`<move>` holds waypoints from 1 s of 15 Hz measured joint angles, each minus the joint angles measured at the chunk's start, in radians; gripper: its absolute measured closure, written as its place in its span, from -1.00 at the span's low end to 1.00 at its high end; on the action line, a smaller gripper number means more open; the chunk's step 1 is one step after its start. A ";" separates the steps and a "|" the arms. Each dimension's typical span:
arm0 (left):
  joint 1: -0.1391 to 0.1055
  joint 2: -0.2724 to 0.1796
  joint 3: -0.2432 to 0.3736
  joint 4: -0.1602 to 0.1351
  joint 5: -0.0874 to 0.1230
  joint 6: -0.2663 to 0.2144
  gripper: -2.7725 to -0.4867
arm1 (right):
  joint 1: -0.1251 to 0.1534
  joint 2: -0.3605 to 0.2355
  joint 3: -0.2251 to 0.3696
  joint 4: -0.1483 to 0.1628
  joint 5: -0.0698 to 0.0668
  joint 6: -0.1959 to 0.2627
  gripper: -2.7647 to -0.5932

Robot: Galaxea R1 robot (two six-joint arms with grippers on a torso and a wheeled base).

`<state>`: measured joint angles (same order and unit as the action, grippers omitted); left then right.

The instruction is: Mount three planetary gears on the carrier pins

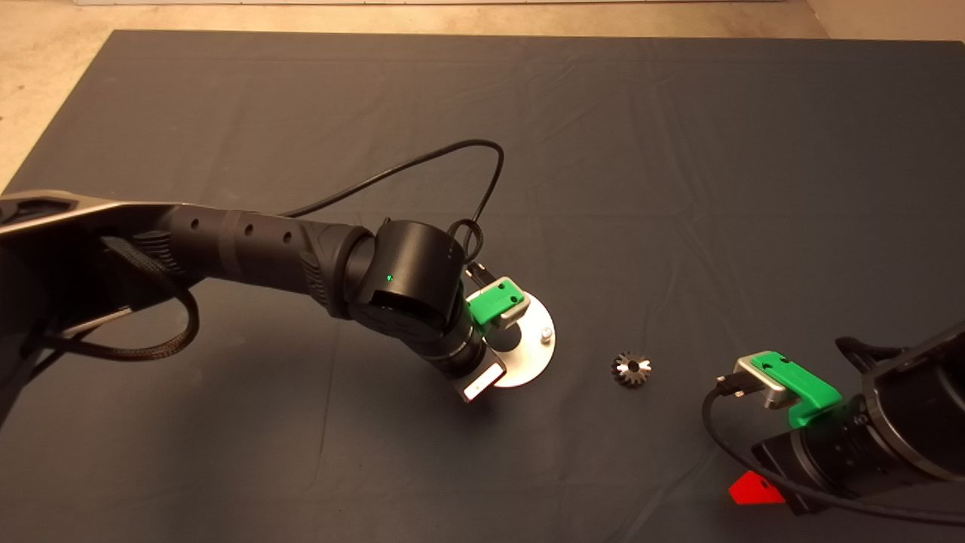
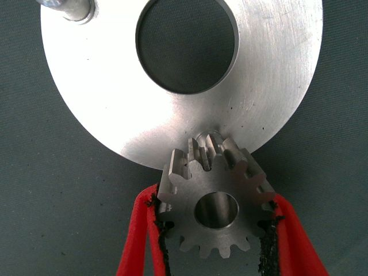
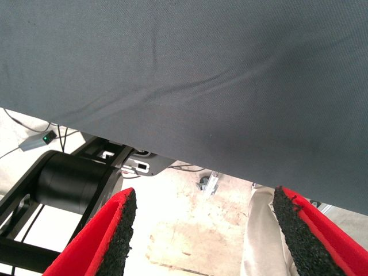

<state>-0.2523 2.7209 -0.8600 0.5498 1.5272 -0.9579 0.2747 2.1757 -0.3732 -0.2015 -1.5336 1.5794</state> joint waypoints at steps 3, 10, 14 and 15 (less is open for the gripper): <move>0.000 0.005 0.000 0.000 0.000 -0.007 0.91 | 0.000 0.000 0.000 0.000 0.000 0.000 -0.07; 0.000 0.036 -0.016 0.000 0.000 -0.017 0.91 | 0.000 0.001 0.000 0.000 0.000 0.000 -0.07; 0.000 0.041 -0.021 0.000 0.003 -0.018 0.91 | 0.000 0.002 0.000 0.000 0.000 0.000 -0.07; 0.000 0.041 -0.021 0.000 0.004 -0.019 0.91 | 0.000 0.002 0.000 0.000 0.000 0.000 -0.07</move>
<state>-0.2523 2.7619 -0.8813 0.5502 1.5313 -0.9764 0.2745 2.1774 -0.3732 -0.2016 -1.5336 1.5794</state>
